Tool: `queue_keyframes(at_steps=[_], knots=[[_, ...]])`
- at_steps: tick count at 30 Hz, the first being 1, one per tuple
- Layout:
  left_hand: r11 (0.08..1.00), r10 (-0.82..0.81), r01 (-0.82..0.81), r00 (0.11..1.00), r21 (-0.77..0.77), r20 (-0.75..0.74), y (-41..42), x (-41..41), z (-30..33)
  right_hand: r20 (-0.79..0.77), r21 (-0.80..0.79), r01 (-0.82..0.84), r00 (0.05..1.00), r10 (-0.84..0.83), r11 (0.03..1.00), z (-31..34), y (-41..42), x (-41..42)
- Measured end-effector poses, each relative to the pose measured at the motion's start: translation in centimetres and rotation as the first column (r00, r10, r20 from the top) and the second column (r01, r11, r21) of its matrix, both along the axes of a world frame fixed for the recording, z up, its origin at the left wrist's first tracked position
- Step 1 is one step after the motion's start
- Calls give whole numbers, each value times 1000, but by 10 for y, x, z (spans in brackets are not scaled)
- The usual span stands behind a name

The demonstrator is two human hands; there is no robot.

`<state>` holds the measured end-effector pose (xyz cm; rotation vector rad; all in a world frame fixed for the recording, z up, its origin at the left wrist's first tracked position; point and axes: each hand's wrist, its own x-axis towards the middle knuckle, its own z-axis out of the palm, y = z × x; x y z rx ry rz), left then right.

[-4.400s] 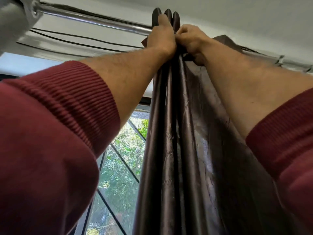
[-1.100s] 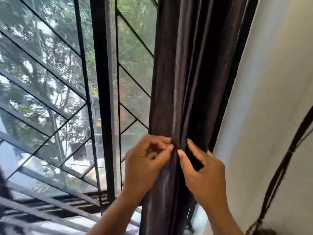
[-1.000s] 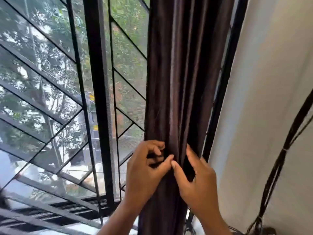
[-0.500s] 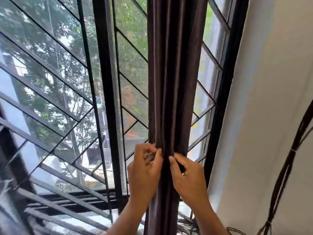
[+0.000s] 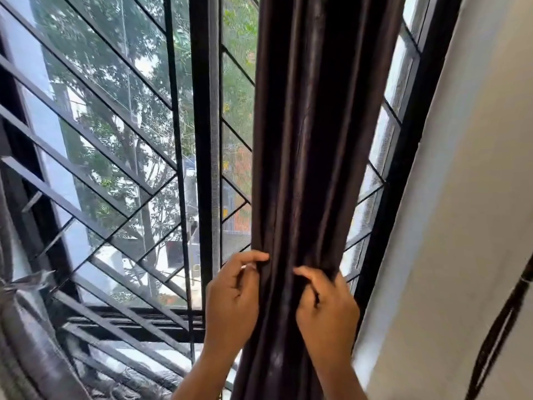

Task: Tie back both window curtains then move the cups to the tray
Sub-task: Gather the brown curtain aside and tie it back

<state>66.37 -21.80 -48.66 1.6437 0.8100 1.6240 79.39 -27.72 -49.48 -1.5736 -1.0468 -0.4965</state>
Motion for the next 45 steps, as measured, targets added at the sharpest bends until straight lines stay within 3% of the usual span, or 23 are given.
queue_keyframes(at_steps=[6, 10, 15, 19, 21, 23, 25, 27, 29, 32, 34, 37, 40, 42, 45], knots=[[989, -71, 82, 993, -123, 89, -4, 8, 6, -75, -157, -178, 983, 168, 971, 13, 6, -14], [996, -35, 36, 999, -82, 8, 3, 7, 4, -86, -277, -281, 960, 268, 919, 16, 5, -9], [943, 269, -210, 938, 260, -217, 15, 6, -12, 0, -247, 17, 1000, -18, 969, 1, 19, -9], [897, 387, -304, 890, 320, -241, 21, 0, -22, -12, -106, 150, 988, -152, 983, -7, 8, 2], [920, 277, -157, 909, 360, -310, 14, 6, -25, 120, -186, 51, 992, -29, 981, -11, 3, -2], [953, 120, -19, 941, 301, -318, 2, 12, -20, 167, -310, -116, 971, 174, 944, -7, -3, -7], [977, 101, -48, 962, 206, -254, -1, 12, -16, 91, -362, -299, 931, 353, 883, 1, -6, 1], [970, 206, -168, 952, 178, -225, -1, 11, -15, -48, -290, -471, 877, 478, 833, 2, -8, 13], [975, 198, -177, 965, 131, -170, -2, 11, -22, -96, -115, -416, 909, 407, 902, -6, -9, 24], [971, 167, -141, 978, 192, -127, -8, 13, -36, -115, -5, -140, 984, 139, 990, -18, -9, 22], [928, 216, -131, 952, 349, -217, -10, 17, -44, -67, 19, -94, 993, 96, 995, -23, -11, 11], [933, 194, -119, 962, 340, -194, -11, 27, -44, -109, -7, -129, 986, 127, 992, -26, -12, -4], [946, 233, -178, 954, 271, -187, -10, 30, -35, -344, 46, -267, 901, 266, 963, -21, -14, -11], [950, 214, -159, 958, 269, -189, -14, 27, -27, -417, 101, -398, 815, 402, 912, -15, -19, -8], [953, 196, -143, 963, 268, -186, -13, 24, -24, -526, 211, -561, 625, 577, 800, -10, -24, 5]])
